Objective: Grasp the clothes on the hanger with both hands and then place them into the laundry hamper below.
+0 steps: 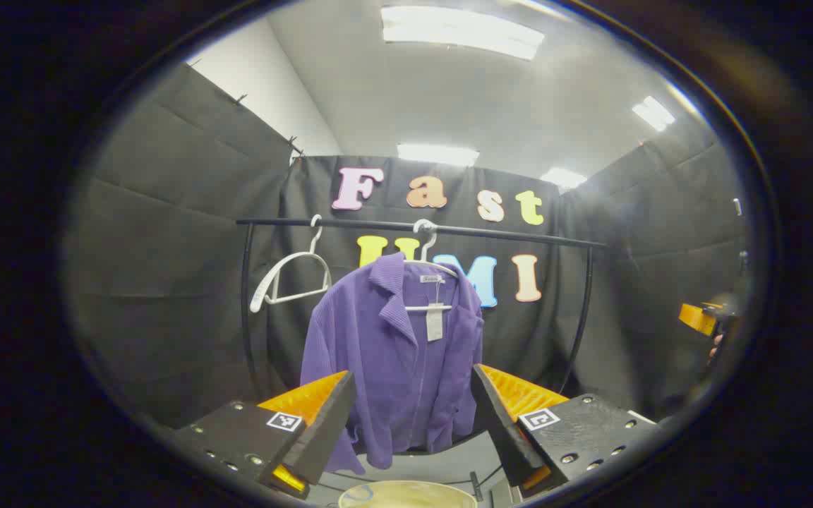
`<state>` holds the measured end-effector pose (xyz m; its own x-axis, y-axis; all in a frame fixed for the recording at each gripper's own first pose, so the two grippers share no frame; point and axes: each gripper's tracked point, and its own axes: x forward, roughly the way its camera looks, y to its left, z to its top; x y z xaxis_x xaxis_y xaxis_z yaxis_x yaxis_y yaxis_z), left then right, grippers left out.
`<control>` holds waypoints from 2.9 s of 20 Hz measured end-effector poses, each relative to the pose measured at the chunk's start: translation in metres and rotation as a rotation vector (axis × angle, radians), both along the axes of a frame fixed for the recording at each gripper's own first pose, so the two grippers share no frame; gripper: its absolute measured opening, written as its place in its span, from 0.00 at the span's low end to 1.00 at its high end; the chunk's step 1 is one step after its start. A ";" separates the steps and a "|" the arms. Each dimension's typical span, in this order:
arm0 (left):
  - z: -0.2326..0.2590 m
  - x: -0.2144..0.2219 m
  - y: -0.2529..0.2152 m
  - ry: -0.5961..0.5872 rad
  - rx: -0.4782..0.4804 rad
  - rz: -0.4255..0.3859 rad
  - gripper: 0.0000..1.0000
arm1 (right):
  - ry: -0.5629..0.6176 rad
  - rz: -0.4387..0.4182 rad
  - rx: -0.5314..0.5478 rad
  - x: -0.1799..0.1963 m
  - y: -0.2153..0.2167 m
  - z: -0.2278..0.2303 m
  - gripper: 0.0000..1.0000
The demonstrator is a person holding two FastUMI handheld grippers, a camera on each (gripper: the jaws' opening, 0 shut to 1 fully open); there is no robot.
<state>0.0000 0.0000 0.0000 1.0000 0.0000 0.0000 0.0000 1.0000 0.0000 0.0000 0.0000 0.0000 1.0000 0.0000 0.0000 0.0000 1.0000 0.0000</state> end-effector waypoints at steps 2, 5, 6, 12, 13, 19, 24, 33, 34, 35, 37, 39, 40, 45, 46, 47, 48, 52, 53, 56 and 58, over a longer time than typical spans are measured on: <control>0.000 -0.003 0.003 -0.002 -0.001 0.008 0.99 | 0.008 0.013 -0.005 -0.003 0.005 -0.003 0.94; 0.000 -0.006 0.005 -0.008 -0.008 0.006 0.99 | 0.016 0.017 -0.012 -0.009 0.007 -0.003 0.94; 0.001 -0.007 0.005 -0.010 -0.017 0.005 0.99 | 0.018 0.020 -0.009 -0.009 0.008 -0.003 0.93; -0.008 -0.008 0.006 -0.013 -0.035 0.017 0.99 | 0.036 0.032 -0.003 -0.012 0.011 -0.004 0.95; -0.011 -0.009 0.007 -0.008 -0.038 0.020 0.99 | 0.041 0.038 -0.007 -0.012 0.012 -0.005 0.95; -0.019 -0.011 0.015 0.024 -0.060 0.053 0.99 | 0.063 0.115 -0.042 -0.015 0.034 -0.001 0.95; -0.011 -0.009 0.025 0.044 -0.066 0.078 0.95 | 0.040 0.243 -0.026 0.010 0.105 0.023 0.95; 0.027 0.025 0.038 0.044 -0.155 0.107 0.99 | 0.093 0.458 -0.051 0.063 0.238 0.059 0.96; 0.031 0.033 0.041 0.049 -0.158 0.114 0.99 | 0.106 0.478 -0.040 0.064 0.250 0.058 0.96; 0.035 0.041 0.044 0.057 -0.155 0.127 0.99 | 0.119 0.503 -0.028 0.067 0.262 0.056 0.96; 0.042 0.060 0.045 0.065 -0.149 0.145 0.99 | 0.136 0.534 -0.021 0.075 0.277 0.052 0.94; 0.047 0.078 0.033 0.072 -0.143 0.123 0.95 | 0.144 0.550 -0.028 0.088 0.291 0.045 0.96; 0.047 0.088 0.029 0.079 -0.138 0.123 0.99 | 0.146 0.556 -0.029 0.096 0.297 0.042 0.96; 0.038 0.138 0.013 0.092 -0.140 0.187 0.94 | 0.220 0.594 -0.002 0.144 0.325 0.006 0.96; 0.034 0.150 0.008 0.102 -0.144 0.193 0.89 | 0.244 0.601 0.013 0.154 0.329 -0.002 0.96; 0.031 0.160 0.006 0.113 -0.134 0.210 0.94 | 0.266 0.604 0.031 0.163 0.332 -0.010 0.96; 0.029 0.167 0.006 0.120 -0.116 0.236 0.99 | 0.288 0.608 0.051 0.171 0.336 -0.018 0.96; 0.013 0.193 0.007 0.130 -0.085 0.325 0.94 | 0.356 0.654 0.079 0.193 0.355 -0.051 0.95; 0.008 0.199 0.010 0.140 -0.090 0.340 0.95 | 0.371 0.666 0.081 0.198 0.359 -0.059 0.95; -0.006 0.218 0.018 0.171 -0.102 0.377 0.95 | 0.405 0.697 0.093 0.212 0.372 -0.079 0.95; -0.010 0.228 0.021 0.175 -0.083 0.401 0.95 | 0.418 0.728 0.088 0.218 0.384 -0.088 0.95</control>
<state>0.2276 0.0213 -0.0100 0.9061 0.3803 -0.1855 -0.3946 0.9177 -0.0460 0.2175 0.3838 -0.0884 0.6679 0.6623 -0.3394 -0.6275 0.7464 0.2216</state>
